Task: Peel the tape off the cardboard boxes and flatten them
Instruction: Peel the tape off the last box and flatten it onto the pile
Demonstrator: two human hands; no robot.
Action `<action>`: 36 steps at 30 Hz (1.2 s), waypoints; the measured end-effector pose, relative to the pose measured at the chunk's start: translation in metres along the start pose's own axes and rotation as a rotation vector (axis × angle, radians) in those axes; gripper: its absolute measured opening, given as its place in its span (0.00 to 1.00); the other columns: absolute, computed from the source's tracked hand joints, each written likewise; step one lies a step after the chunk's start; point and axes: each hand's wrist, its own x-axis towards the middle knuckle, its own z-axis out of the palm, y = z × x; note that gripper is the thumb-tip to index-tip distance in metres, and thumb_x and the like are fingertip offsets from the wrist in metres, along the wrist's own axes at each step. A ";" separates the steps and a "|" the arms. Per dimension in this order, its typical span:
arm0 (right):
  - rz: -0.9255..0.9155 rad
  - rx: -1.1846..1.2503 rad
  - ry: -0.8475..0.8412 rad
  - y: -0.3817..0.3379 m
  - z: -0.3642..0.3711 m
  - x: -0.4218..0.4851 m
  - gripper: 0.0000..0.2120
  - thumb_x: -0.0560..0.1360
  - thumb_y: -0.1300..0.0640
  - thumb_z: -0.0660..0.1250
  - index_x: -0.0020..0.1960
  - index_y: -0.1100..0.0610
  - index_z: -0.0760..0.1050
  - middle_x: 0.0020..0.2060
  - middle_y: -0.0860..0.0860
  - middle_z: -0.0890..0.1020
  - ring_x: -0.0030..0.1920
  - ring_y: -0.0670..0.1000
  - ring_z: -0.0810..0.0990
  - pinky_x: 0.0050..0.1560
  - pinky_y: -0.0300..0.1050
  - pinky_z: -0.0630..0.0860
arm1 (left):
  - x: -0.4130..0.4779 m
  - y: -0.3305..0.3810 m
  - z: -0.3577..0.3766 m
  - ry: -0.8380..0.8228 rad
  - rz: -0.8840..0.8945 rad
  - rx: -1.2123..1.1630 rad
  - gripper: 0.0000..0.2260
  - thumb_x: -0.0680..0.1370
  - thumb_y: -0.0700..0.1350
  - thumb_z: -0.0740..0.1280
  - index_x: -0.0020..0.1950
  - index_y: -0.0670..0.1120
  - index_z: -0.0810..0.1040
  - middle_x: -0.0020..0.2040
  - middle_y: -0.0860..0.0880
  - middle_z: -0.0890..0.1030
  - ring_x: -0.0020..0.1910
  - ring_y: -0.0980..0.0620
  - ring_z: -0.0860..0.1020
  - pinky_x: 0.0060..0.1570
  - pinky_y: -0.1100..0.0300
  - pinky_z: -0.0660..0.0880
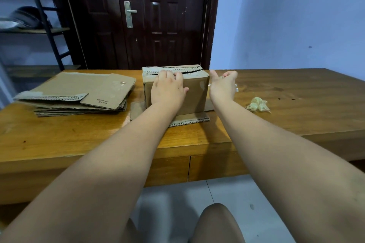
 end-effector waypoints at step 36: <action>-0.535 -0.486 -0.118 0.008 -0.013 0.005 0.18 0.83 0.53 0.52 0.70 0.54 0.70 0.69 0.50 0.73 0.74 0.52 0.59 0.71 0.45 0.57 | 0.000 0.000 -0.001 0.031 0.039 0.026 0.22 0.80 0.57 0.58 0.67 0.42 0.68 0.62 0.43 0.74 0.60 0.45 0.71 0.59 0.54 0.67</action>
